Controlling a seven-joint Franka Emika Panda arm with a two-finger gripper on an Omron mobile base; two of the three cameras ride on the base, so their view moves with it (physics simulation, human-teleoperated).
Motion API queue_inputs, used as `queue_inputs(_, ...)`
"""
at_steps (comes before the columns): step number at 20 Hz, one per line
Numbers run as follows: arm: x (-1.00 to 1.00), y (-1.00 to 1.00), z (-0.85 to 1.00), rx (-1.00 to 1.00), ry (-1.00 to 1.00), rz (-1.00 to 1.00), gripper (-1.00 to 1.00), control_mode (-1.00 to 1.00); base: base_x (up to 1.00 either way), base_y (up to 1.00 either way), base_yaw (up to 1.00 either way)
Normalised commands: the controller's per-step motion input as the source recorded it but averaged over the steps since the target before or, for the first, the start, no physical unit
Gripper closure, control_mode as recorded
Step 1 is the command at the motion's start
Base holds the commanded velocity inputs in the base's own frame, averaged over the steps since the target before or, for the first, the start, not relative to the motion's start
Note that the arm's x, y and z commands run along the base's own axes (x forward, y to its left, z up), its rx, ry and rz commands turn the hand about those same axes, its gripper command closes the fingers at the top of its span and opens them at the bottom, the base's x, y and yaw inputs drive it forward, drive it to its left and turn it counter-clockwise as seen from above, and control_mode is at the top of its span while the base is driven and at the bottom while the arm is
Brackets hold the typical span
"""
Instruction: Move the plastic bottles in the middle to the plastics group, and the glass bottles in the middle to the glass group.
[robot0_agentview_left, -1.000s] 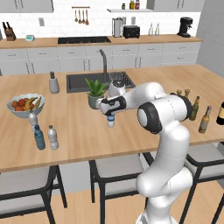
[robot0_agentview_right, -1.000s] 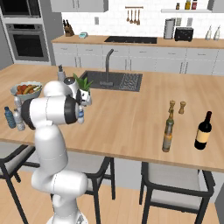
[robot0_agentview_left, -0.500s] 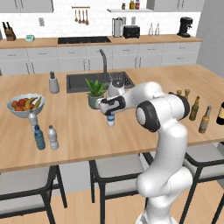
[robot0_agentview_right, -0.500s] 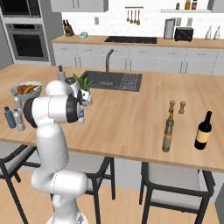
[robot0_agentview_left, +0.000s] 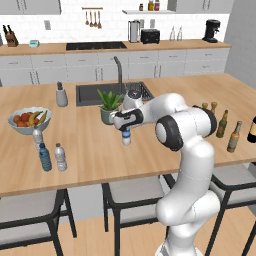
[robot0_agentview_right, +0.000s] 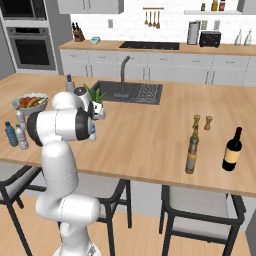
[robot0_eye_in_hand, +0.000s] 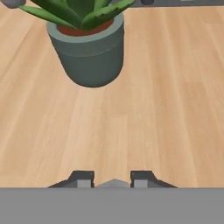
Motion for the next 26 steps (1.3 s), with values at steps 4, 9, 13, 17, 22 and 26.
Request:
queue_inputs(4,0.00,0.00,0.09,0.00,0.00,0.00,1.00,-1.00,0.00,0.00,0.00)
queue_inputs(9,0.00,0.00,0.53,0.00,-0.01,0.01,1.00,-1.00,0.00,0.00,0.00)
queue_inputs(13,-0.12,0.12,0.45,0.01,0.00,0.12,1.00,-1.00,0.00,0.00,0.00)
queue_inputs(17,-0.62,0.54,0.21,0.00,0.00,0.22,1.00,-1.00,0.00,0.00,0.00)
queue_inputs(22,-0.72,0.85,0.09,0.00,0.00,0.30,1.00,-1.00,0.00,0.00,0.00)
queue_inputs(26,-0.38,0.89,0.03,0.00,0.00,0.34,1.00,-1.00,0.00,0.00,0.00)
